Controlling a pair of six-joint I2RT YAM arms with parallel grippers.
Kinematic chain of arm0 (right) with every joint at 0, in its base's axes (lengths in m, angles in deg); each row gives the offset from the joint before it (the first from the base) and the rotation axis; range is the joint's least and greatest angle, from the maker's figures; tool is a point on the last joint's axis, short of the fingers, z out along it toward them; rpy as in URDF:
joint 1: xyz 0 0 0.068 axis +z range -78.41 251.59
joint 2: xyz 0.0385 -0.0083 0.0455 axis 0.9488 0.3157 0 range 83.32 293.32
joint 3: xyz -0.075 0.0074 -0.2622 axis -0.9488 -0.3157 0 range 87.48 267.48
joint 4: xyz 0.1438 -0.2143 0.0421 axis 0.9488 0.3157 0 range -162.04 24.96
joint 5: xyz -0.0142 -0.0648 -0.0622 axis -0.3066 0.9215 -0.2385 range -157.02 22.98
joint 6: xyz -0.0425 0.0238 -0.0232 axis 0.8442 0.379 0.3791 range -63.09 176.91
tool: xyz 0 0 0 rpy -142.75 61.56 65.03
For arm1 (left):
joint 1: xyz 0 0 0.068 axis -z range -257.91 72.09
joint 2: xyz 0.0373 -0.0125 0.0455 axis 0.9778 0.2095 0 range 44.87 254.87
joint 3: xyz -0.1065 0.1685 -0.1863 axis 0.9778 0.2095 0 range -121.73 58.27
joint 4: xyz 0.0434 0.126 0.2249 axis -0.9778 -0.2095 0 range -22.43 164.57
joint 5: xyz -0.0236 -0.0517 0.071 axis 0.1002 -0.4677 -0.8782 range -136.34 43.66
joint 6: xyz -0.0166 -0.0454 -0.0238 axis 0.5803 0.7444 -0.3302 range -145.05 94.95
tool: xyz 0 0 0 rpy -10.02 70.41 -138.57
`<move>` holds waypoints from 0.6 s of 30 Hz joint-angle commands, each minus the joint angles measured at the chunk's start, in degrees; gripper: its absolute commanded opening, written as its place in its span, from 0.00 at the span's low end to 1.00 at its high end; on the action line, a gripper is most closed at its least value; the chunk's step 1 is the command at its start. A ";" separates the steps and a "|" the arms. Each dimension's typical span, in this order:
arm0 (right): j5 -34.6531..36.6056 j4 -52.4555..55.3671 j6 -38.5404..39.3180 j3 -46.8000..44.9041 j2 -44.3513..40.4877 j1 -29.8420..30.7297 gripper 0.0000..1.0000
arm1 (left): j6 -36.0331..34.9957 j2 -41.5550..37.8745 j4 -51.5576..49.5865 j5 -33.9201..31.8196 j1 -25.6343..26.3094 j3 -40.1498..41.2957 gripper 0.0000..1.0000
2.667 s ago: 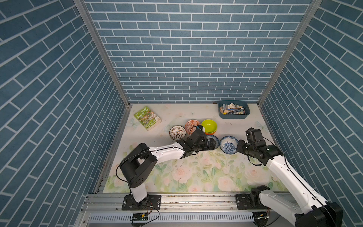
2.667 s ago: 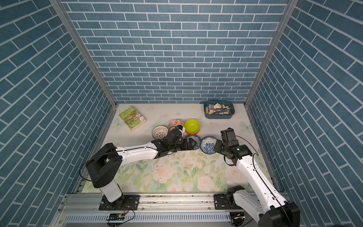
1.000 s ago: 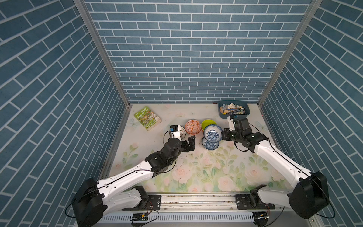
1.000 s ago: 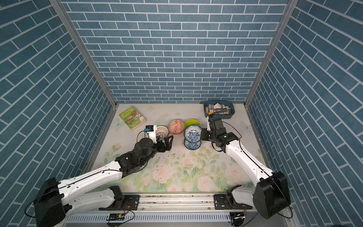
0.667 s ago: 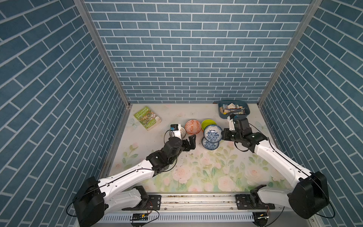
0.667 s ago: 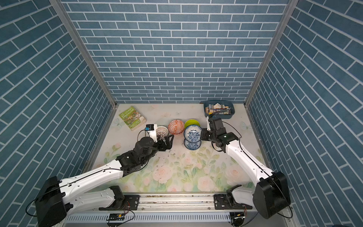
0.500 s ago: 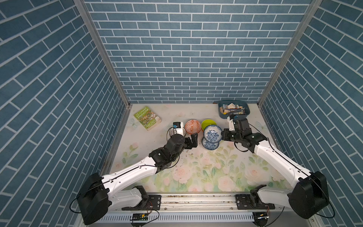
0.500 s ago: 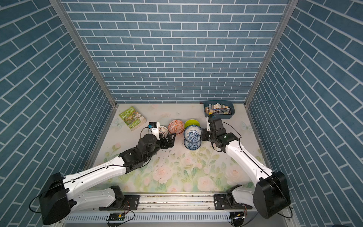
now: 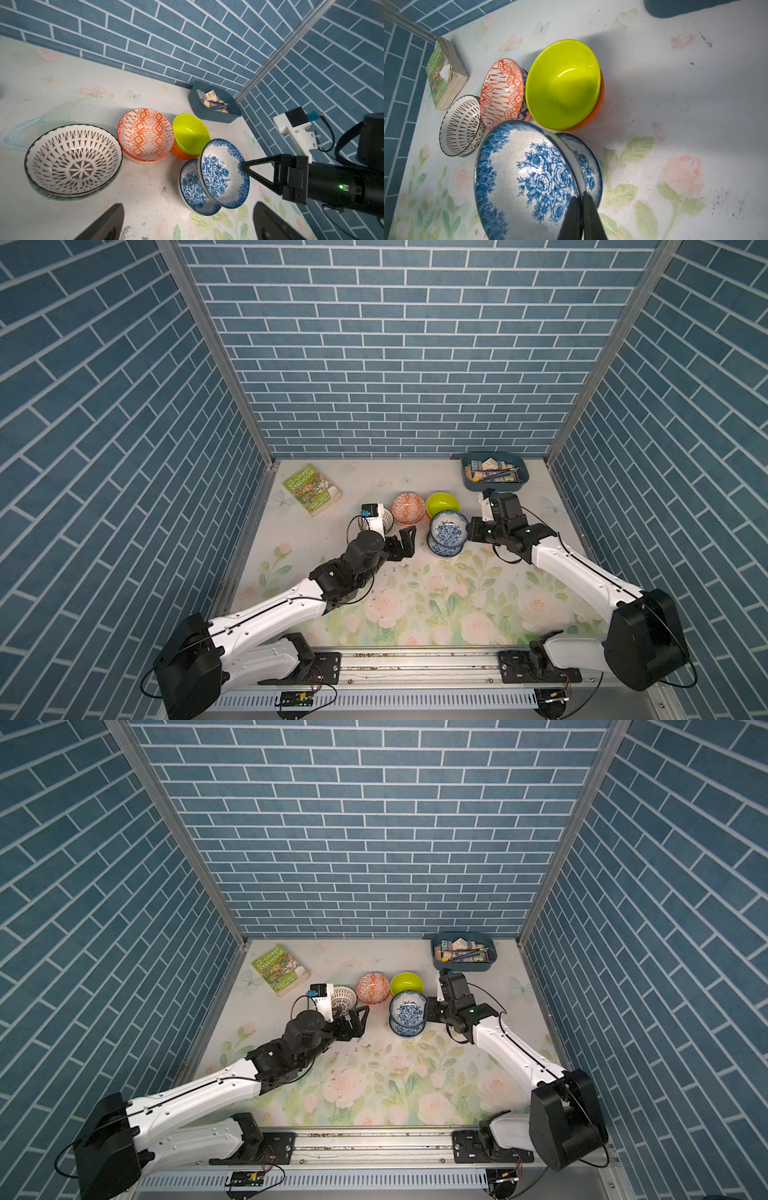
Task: Stack the bowls
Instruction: Place the bowl on the bowl.
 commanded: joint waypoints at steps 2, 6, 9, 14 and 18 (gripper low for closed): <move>-0.88 -3.56 0.93 -1.23 -0.56 -0.07 0.00 | 0.02 0.08 1.67 0.48 -0.21 1.27 1.00; -0.20 -3.82 0.72 -2.85 -0.87 -0.03 0.00 | -0.08 0.25 2.91 0.34 -0.25 1.80 1.00; 0.19 -4.41 0.49 -4.08 -0.80 0.02 0.00 | -0.38 0.79 2.86 0.40 -0.22 1.49 1.00; 0.51 -6.03 -0.13 -5.24 -0.43 0.19 0.00 | -0.89 1.40 2.49 0.73 -0.25 0.85 1.00; 0.52 -7.03 -0.54 -5.10 0.80 0.49 0.00 | -0.61 0.76 2.85 0.70 -0.25 1.61 1.00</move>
